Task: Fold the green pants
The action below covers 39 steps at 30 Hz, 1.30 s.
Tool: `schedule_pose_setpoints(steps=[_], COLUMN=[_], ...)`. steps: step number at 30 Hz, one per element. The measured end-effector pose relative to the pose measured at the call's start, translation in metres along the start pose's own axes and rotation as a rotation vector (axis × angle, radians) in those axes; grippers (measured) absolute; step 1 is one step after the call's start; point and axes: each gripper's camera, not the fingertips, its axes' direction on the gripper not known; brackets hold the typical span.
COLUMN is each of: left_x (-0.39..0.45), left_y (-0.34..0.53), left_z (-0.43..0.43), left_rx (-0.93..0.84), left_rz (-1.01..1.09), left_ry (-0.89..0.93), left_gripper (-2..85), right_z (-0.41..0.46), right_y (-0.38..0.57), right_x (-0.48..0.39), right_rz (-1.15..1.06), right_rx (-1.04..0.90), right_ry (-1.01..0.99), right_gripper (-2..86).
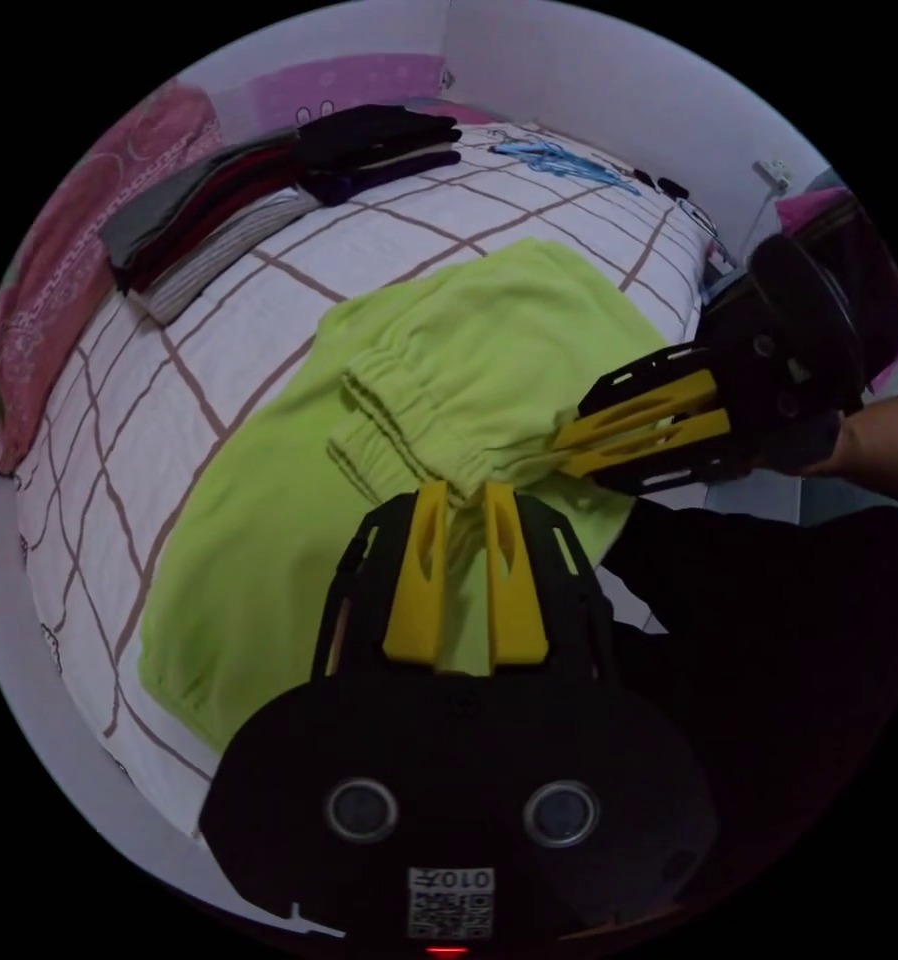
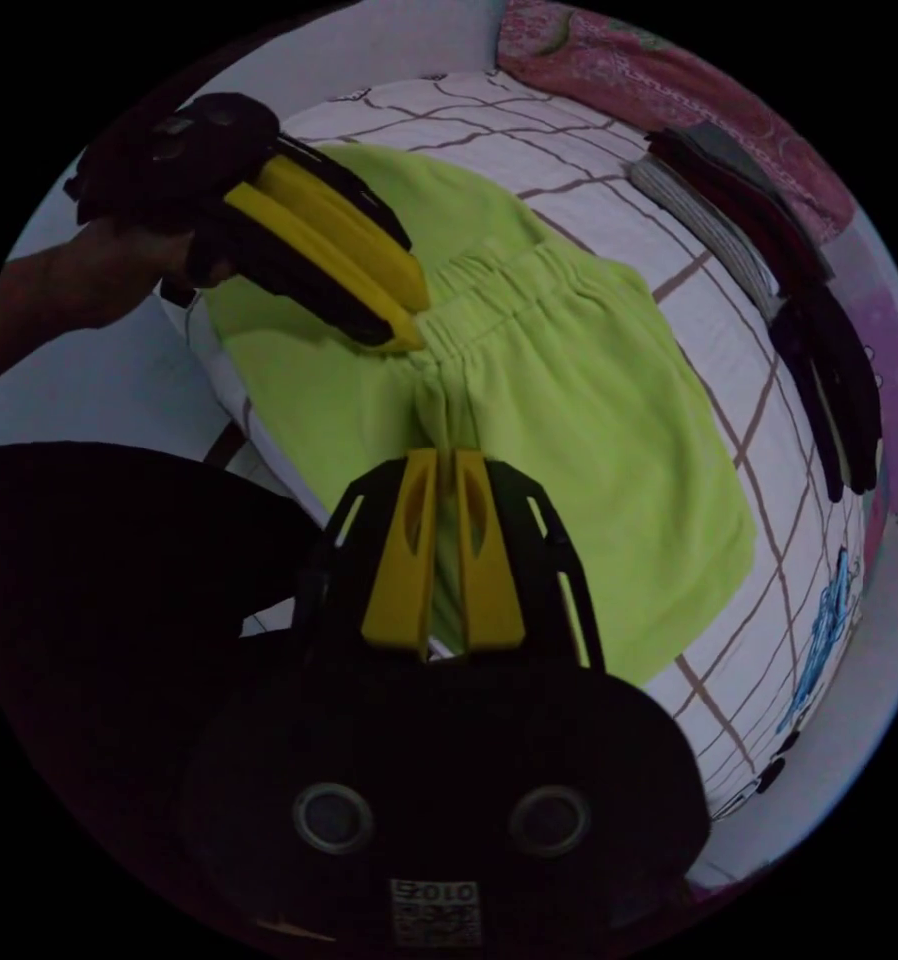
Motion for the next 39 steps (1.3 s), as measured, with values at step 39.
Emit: schedule_pose_setpoints(steps=[39], left_x=[0.013], left_y=[0.003], left_z=[-0.081], left_rx=[0.009], left_rz=[-0.033], left_ry=[-0.106], left_gripper=[-0.3], right_z=[0.015], right_y=[-0.009], right_x=[0.191], right_rz=[0.431], right_rx=[0.128], right_ry=[-0.015], right_gripper=[5.5])
